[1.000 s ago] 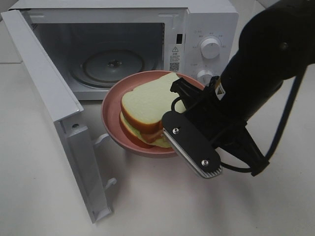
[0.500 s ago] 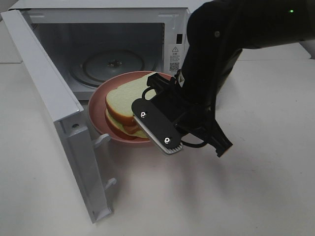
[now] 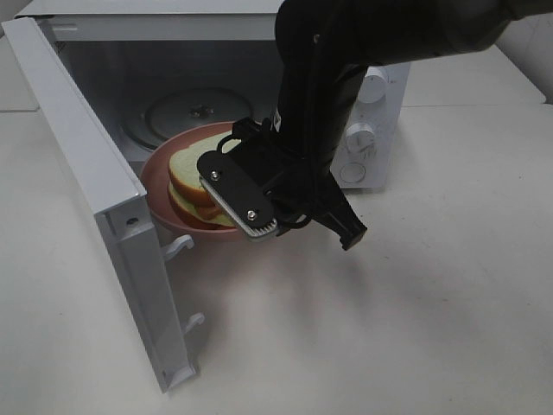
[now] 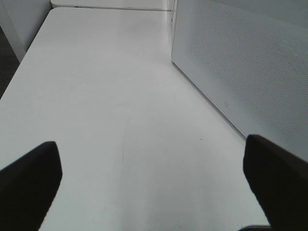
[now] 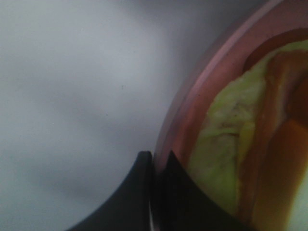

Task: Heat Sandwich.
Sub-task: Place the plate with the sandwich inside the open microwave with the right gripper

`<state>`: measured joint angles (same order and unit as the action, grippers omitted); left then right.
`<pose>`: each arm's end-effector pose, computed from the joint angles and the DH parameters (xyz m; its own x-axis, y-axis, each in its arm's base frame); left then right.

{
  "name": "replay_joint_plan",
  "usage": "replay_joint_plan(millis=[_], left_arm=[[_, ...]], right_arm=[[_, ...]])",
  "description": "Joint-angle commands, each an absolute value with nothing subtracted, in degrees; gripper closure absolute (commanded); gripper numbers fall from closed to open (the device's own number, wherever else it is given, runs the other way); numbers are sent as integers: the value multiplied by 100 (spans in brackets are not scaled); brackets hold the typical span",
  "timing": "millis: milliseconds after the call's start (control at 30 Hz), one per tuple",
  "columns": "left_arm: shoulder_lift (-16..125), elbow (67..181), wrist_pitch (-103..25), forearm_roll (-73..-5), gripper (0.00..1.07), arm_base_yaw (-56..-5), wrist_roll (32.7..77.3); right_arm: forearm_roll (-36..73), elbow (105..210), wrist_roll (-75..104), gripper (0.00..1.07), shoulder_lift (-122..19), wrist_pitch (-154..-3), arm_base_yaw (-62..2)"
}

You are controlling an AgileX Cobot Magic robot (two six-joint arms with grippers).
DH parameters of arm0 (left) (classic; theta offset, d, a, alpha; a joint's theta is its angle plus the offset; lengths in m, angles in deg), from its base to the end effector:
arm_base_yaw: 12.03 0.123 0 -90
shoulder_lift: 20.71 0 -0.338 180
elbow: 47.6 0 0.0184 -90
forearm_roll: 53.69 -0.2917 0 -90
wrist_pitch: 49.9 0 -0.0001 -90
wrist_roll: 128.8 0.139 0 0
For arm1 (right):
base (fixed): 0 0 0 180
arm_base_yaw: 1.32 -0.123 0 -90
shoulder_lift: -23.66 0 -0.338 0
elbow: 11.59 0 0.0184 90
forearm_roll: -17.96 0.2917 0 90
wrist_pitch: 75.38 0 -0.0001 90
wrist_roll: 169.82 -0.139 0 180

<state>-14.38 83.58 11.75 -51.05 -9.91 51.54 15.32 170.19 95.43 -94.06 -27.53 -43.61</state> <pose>0.0171 -0.0050 0.2794 -0.4501 -0.0326 -0.8924 -0.0080 0.9994 -0.0325 0.3482 0.3103 0.1778 0.6276 -0.7783 0.0182 -0.7438 -0.6064 -0.2810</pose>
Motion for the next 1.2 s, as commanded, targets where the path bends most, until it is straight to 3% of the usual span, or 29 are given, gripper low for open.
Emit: replay_joint_plan(millis=[33,1200], left_arm=[[-1547,8358,1117,-5083,9,-991,5120],[-1547,8358,1117,-5083,9,-991,5120]], right_arm=[[1561,17414,9549,107,-9572,-2633,-4338],[1240,20600,8300,107,-11532,-1969,-4338]])
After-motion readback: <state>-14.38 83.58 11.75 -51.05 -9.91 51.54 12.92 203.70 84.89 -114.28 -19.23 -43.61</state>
